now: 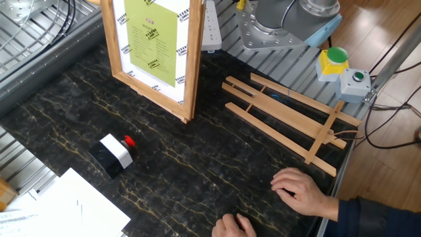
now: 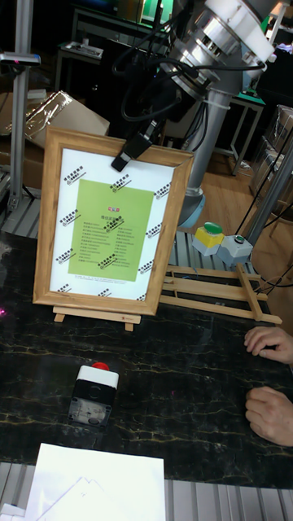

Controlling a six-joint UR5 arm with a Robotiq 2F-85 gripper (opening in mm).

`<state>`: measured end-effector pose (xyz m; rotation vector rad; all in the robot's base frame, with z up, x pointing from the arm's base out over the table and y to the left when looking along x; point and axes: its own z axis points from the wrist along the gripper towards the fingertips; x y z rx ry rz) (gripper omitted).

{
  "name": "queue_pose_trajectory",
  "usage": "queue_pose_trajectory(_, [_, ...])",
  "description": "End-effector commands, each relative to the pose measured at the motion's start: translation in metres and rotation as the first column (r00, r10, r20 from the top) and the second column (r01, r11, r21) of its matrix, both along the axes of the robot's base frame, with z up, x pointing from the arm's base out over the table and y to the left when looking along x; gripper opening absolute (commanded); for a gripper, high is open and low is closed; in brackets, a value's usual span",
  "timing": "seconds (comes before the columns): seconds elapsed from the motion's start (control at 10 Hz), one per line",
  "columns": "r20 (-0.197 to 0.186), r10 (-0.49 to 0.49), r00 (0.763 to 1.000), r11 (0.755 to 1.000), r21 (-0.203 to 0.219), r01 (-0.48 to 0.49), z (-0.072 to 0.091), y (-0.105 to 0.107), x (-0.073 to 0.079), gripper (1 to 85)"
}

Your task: Put the photo frame on the bracket

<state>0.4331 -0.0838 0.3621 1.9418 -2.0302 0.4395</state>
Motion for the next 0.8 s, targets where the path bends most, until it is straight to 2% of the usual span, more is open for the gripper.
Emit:
queue_pose_trajectory(0.0, [0.014,0.003,1.0,1.0,0.005,-0.003,-0.0026,0.0012,-0.0042,1.0])
queue_pose_trajectory(0.7, [0.029,-0.006,1.0,1.0,0.008,0.005,-0.0108,0.0027,-0.0121,1.0])
